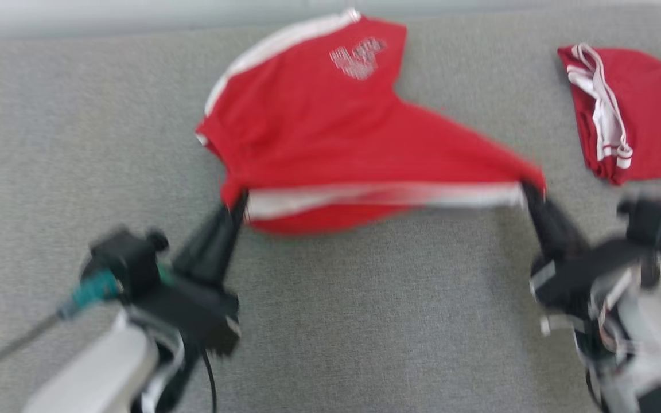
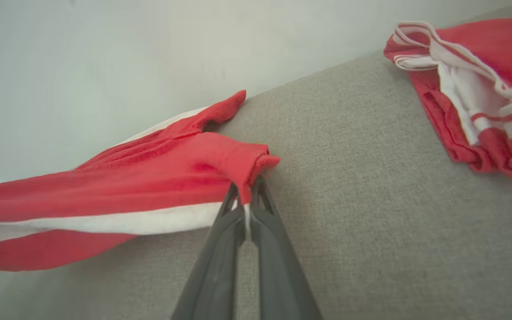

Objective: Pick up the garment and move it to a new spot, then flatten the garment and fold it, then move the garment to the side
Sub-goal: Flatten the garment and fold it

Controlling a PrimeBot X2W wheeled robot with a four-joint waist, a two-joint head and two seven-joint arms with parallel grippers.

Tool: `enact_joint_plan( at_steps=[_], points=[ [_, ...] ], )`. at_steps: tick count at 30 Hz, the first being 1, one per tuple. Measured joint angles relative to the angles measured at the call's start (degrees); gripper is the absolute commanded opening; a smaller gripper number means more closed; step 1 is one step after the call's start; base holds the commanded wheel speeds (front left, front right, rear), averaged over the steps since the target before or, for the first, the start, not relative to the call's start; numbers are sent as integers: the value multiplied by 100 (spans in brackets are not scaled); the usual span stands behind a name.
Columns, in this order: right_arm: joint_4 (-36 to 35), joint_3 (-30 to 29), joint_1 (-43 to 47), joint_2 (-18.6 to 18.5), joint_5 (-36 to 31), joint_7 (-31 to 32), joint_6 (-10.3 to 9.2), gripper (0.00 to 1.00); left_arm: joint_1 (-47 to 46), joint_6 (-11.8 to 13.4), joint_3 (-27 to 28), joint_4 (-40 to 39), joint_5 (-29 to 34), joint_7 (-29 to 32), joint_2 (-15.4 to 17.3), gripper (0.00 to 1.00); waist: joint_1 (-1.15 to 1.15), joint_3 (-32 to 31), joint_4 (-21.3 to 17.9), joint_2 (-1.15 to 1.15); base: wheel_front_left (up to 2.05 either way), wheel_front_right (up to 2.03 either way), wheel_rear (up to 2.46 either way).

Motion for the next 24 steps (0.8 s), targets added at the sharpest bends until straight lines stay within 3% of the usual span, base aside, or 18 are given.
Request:
enact_joint_plan(
  at_steps=[10, 24],
  points=[
    [-1189, -799, 2276, 290, -364, 714, 0, 0, 1532, -101, 143, -78, 493, 0, -126, 0, 1, -480, 156, 0, 0, 0, 0],
    [-2681, -1649, 4589, 1534, -669, 1782, 0, 0, 2906, -281, 662, -134, 1081, 0, -54, 0, 1, -999, 432, 1, 0, 0, 0]
  ],
)
